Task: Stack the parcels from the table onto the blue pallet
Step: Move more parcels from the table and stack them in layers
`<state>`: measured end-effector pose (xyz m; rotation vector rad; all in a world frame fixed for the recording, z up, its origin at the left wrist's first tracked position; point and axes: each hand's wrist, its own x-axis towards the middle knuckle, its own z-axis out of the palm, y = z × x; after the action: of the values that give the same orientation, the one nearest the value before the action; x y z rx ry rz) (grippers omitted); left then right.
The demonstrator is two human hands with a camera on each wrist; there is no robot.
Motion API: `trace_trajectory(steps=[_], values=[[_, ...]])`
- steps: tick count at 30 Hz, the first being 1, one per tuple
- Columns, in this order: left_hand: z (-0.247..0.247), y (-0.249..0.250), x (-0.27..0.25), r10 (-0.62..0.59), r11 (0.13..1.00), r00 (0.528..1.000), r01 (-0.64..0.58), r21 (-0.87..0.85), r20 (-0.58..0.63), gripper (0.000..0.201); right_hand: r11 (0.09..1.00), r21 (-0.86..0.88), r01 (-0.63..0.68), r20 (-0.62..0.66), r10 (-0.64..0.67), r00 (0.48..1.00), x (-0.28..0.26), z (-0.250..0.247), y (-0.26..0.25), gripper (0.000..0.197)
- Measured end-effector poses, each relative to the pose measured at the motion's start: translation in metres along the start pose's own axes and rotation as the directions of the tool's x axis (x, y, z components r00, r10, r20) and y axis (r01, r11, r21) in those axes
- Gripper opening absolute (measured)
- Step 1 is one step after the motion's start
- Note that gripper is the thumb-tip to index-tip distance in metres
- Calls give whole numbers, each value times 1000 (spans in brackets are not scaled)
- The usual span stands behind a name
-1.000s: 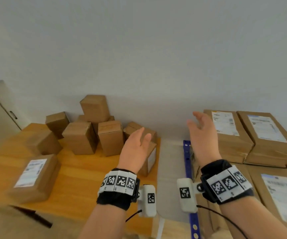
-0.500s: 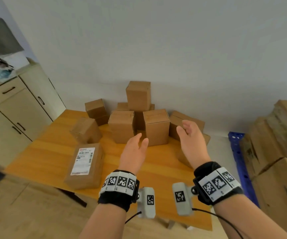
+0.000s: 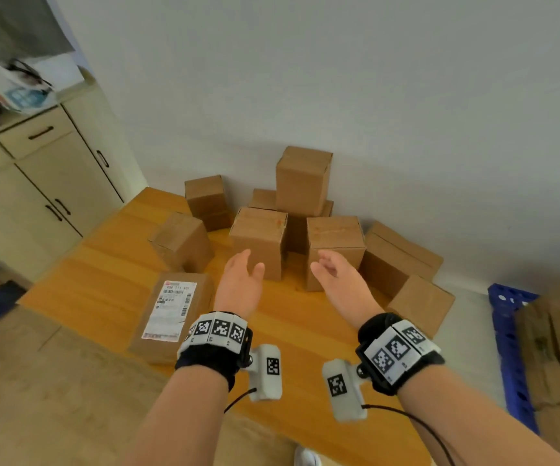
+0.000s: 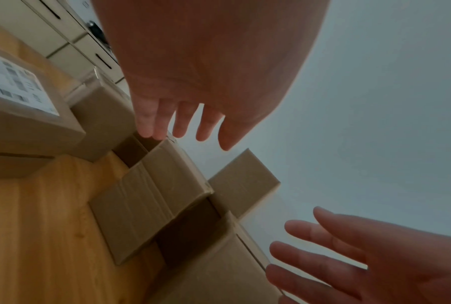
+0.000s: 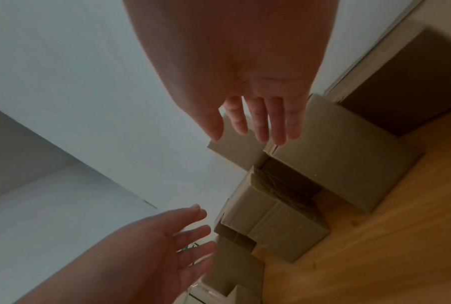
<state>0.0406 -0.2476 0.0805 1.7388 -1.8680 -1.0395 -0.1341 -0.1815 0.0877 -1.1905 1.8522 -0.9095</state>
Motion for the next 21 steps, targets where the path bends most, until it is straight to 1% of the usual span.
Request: trace_trajectory(steps=[4, 7, 11, 12, 14, 16, 18, 21], values=[[-14, -5, 42, -45, 999, 999, 46, 23, -16, 58, 1000, 15, -7, 93, 6, 996, 40, 18, -7, 55], [-17, -10, 67, -75, 996, 997, 75, 40, 4, 59, 1000, 20, -24, 153, 20, 988, 64, 33, -9, 59], [-12, -11, 87, -197, 980, 980, 196, 30, 21, 66, 999, 11, -47, 207, 43, 977, 91, 49, -5, 67], [-9, -11, 91, -207, 978, 978, 207, 12, 20, 66, 998, 11, -54, 215, 51, 975, 98, 53, -3, 68], [-4, -10, 95, -186, 982, 983, 186, -32, 3, 61, 998, 18, -64, 222, 59, 973, 108, 58, 0, 70], [1, -11, 97, -163, 985, 986, 161, -61, -20, 57, 998, 32, -58, 217, 50, 975, 114, 62, 2, 67], [3, -15, 98, -170, 982, 985, 166, -89, -41, 56, 995, 78, -69, 194, 53, 980, 115, 63, 2, 62], [4, -26, 94, -205, 969, 977, 195, -149, -59, 61, 989, 116, -89, 150, 71, 986, 109, 64, 4, 56]])
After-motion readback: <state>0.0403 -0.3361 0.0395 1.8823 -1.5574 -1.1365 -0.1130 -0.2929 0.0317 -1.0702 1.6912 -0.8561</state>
